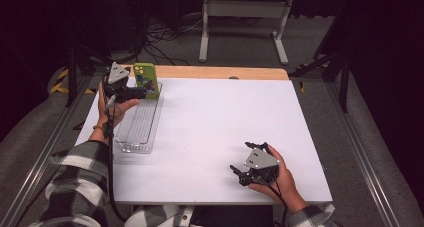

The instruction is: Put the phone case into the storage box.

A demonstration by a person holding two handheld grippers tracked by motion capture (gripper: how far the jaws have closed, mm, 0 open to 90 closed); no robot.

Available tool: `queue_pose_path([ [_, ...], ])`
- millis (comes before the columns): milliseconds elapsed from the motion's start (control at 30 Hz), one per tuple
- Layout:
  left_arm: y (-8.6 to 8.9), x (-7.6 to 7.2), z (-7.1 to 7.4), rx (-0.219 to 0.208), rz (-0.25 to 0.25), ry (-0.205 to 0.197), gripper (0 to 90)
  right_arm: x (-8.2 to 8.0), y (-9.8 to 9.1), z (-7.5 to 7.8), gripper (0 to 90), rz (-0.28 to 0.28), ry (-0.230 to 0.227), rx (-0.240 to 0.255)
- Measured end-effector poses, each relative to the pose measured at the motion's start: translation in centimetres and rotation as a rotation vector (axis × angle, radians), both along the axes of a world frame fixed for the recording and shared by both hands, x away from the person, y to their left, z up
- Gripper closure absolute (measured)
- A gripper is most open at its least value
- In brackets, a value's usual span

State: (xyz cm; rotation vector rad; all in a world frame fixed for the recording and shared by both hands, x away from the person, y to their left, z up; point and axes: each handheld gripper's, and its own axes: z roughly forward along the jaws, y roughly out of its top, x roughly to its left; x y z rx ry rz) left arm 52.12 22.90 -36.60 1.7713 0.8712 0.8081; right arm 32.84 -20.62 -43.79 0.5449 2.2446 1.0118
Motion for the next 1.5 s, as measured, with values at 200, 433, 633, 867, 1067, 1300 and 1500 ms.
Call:
queue_pose_path([
  [200, 0.2, -0.9, -0.3, -0.001, -0.007, -0.015, 8.1, -0.2, 0.0, 0.3, 13.3, 0.002, -0.025, 0.026],
  [433, 0.5, -1.3, -0.5, -0.02, -0.008, -0.013, 8.0, -0.2, -0.1, 0.5, 12.2, 0.002, -0.04, 0.05],
  [633, 0.4, -1.3, -0.6, -0.009, -0.003, -0.016, 8.0, -0.2, -0.3, 0.7, 11.6, -0.009, -0.043, 0.065],
  [867, 0.4, -1.7, -0.7, -0.013, -0.009, -0.02, 8.0, -0.3, -0.4, 0.9, 10.9, -0.01, -0.051, 0.08],
  [1067, 0.5, -2.3, -0.5, -0.025, -0.021, -0.027, 8.0, -0.4, -0.5, 1.1, 9.6, -0.012, -0.057, 0.096],
  [1300, 0.7, -3.5, -0.2, -0.048, -0.042, -0.046, 7.4, -0.6, -0.4, 1.4, 8.5, -0.006, -0.069, 0.114],
  [1500, 0.7, -4.4, 0.0, -0.073, -0.055, -0.053, 7.4, -0.6, -0.3, 1.3, 8.7, -0.008, -0.075, 0.1],
])
